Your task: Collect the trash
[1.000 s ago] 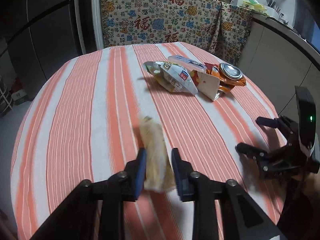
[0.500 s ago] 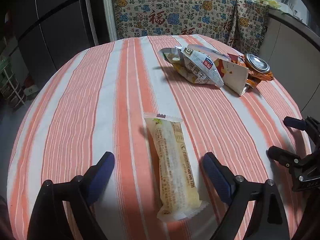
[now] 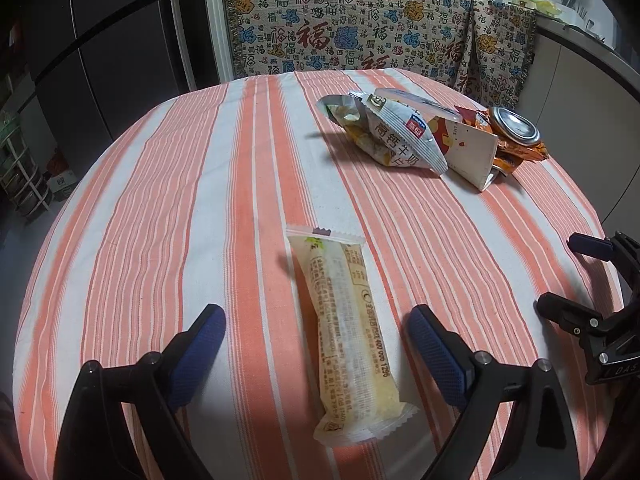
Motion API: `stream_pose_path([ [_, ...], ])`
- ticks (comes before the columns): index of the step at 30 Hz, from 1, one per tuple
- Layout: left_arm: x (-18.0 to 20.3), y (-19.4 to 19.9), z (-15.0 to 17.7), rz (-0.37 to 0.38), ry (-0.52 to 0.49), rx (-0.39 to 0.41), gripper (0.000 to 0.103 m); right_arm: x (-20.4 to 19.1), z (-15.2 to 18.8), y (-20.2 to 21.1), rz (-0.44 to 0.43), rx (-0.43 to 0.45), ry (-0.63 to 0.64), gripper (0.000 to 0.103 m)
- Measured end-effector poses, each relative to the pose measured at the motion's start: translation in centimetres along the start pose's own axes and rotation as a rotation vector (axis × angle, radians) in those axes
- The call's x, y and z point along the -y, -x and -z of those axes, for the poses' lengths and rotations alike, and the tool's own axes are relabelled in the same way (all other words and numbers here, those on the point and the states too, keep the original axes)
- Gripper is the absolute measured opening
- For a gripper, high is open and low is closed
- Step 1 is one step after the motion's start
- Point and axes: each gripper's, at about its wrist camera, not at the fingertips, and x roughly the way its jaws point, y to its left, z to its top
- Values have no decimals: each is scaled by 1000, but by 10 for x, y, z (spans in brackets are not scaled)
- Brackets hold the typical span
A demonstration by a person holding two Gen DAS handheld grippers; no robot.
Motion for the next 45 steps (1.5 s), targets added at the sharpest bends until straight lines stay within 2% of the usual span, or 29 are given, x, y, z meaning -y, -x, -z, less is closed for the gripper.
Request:
stream_pose_path([
  [7, 0, 1, 0, 0, 2, 0, 95, 2, 1, 3, -19, 11, -7, 103],
  [15, 0, 1, 0, 1, 3, 0, 95, 19, 2, 16, -71, 70, -88, 102],
  [19, 0, 1, 0, 0, 4, 0, 95, 35, -1, 25, -23, 109, -110, 102],
  [22, 0, 1, 0, 0, 4, 0, 95, 61, -9, 37, 35, 155, -141, 101],
  [24, 0, 1, 0, 0, 4, 0, 95, 82, -16, 36, 84, 150, -151, 101],
  [26, -1, 0, 0, -1, 4, 0, 95, 103, -27, 20, 109, 77, -116, 101],
  [30, 0, 1, 0, 0, 5, 0, 95, 122, -52, -22, 151, -59, 49, 101],
  [37, 0, 0, 1, 0, 6, 0, 95, 108, -103, -57, 102, -57, 233, 98],
  [40, 0, 0, 1, 0, 6, 0, 95, 101, -112, -66, 54, -76, 297, 76],
  [42, 0, 1, 1, 0, 6, 0, 95, 102, -113, -64, 12, -83, 280, 31],
  [43, 0, 0, 1, 0, 7, 0, 95, 105, -113, -61, 21, -75, 256, 25],
  [45, 0, 1, 1, -1, 6, 0, 95, 118, -108, -52, 25, -77, 172, 25],
])
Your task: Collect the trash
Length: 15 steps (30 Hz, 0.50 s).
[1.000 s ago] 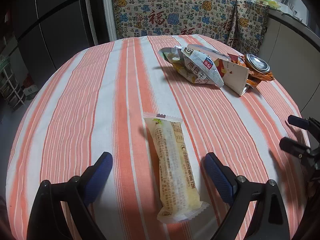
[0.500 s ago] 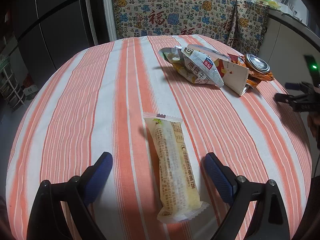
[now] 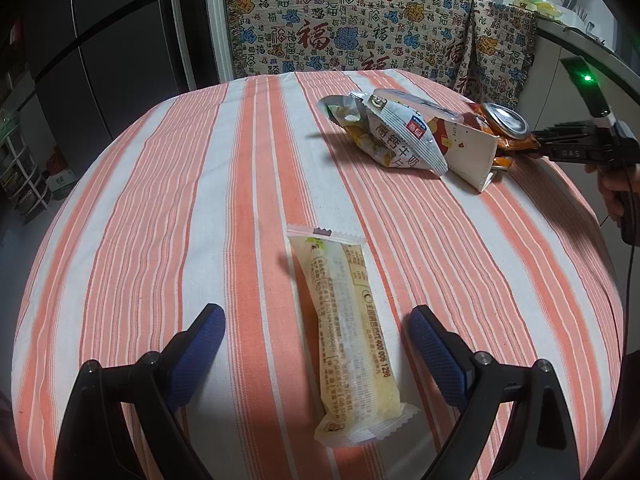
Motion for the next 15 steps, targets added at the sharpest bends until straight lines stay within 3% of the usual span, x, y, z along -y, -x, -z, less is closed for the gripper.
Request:
stream_pose_path([
  [2, 0, 0, 0, 0, 0, 0, 95, 14, 14, 13, 37, -5, -103, 25],
  [6, 0, 0, 0, 0, 0, 0, 95, 22, 56, 50, 11, -29, -307, 25],
  [8, 0, 0, 0, 0, 1, 0, 95, 3, 80, 69, 8, -36, -326, 25],
  [11, 0, 0, 0, -1, 1, 0, 95, -40, 106, 91, -68, -12, -337, 25],
  [15, 0, 0, 0, -1, 1, 0, 96, -105, 109, 95, -168, 28, -305, 25],
])
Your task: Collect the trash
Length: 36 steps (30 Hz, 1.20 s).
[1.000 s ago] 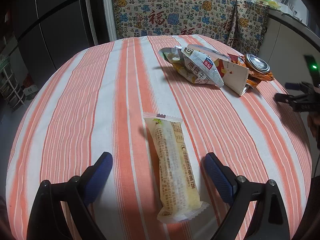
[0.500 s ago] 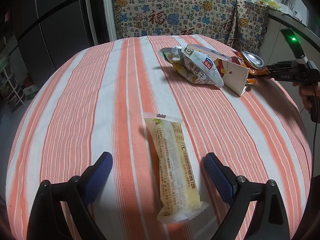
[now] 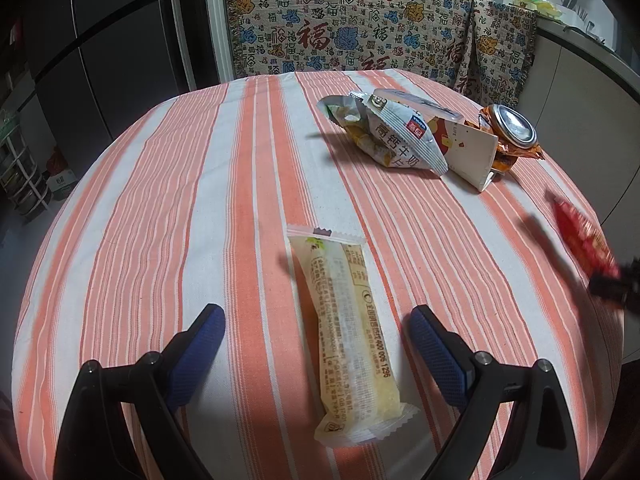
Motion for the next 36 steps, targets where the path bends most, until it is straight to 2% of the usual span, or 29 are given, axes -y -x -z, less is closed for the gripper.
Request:
stream_pose_path([
  [3, 0, 0, 0, 2, 0, 0, 96, -32, 6, -21, -44, 8, 56, 31],
  [4, -1, 0, 0, 3, 0, -1, 95, -37, 9, -23, -40, 37, 63, 34],
  [6, 0, 1, 0, 6, -4, -3, 95, -42, 12, -25, -58, 59, 80, 56],
  [9, 0, 4, 3, 40, -42, -12, 95, -43, 11, -23, -82, 21, 82, 66],
  [14, -6, 14, 7, 108, -79, -42, 94, -35, -9, -16, -91, -42, 99, 75],
  [16, -8, 19, 4, 144, -62, -39, 94, -37, -21, -19, -72, -71, 123, 75],
  [19, -8, 22, -3, 154, -50, -37, 94, -43, -35, -22, -61, -89, 157, 75],
  [20, -8, 21, -5, 148, -47, -42, 88, -47, -39, -26, -66, -110, 170, 74],
  [21, -7, 20, -6, 144, -44, -52, 83, -51, -42, -30, -68, -134, 181, 71],
  [22, -6, 17, -7, 141, -43, -69, 74, -54, -43, -34, -66, -148, 189, 68],
  [23, -5, 14, -6, 135, -44, -85, 65, -57, -43, -38, -57, -163, 201, 61],
  [24, -3, 12, -6, 118, -52, -91, 62, -59, -43, -41, -44, -176, 210, 52],
  [25, -2, 13, -5, 98, -64, -83, 50, -60, -43, -45, -32, -187, 213, 45],
  [26, 0, 14, -5, 96, -75, -84, 29, -58, -43, -47, -28, -192, 205, 22],
  [27, 1, 16, -4, 102, -75, -83, 23, -55, -42, -46, -31, -181, 188, 15],
  [31, 7, 30, 1, 154, -60, -54, 22, -42, -35, -27, -84, -125, 122, 11],
  [36, 35, 47, 3, 235, -65, -18, 21, -20, -23, -2, -126, -71, 55, 11],
])
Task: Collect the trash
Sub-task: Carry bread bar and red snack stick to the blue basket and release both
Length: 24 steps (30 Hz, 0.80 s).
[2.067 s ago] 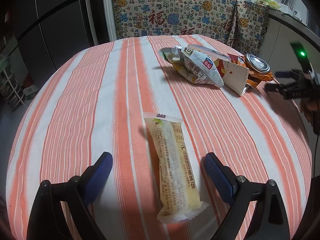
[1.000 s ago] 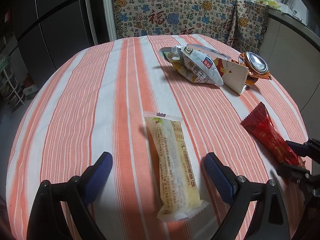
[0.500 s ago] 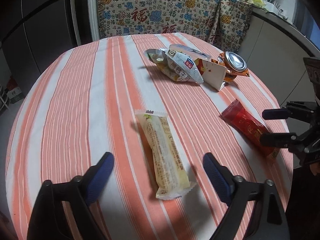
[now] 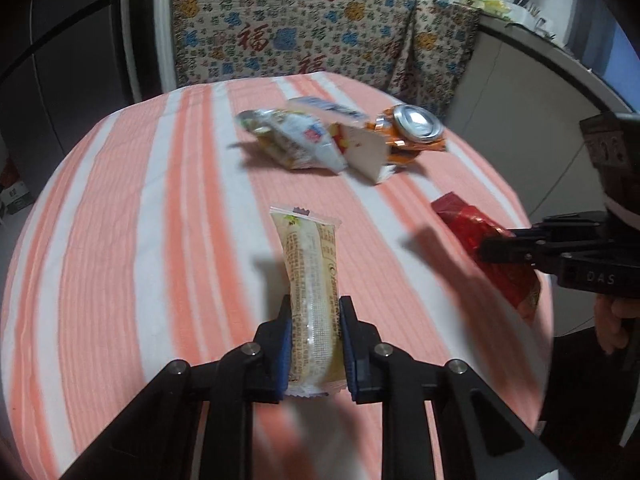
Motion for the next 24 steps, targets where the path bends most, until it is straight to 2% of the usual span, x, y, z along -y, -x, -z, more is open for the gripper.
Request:
stream_pose_path([
  [4, 40, 2, -7, 78, -28, 13, 21, 27, 12, 20, -36, 33, -75, 11],
  [7, 82, 1, -16, 141, -66, 22, 21, 54, 19, 44, -28, 67, -124, 11],
  [17, 226, -41, -52, 323, -212, -22, 21, 186, 67, 119, 164, 122, -330, 11],
  [24, 308, -92, -75, 372, -242, -83, 21, 272, 109, 136, 287, 107, -476, 11],
])
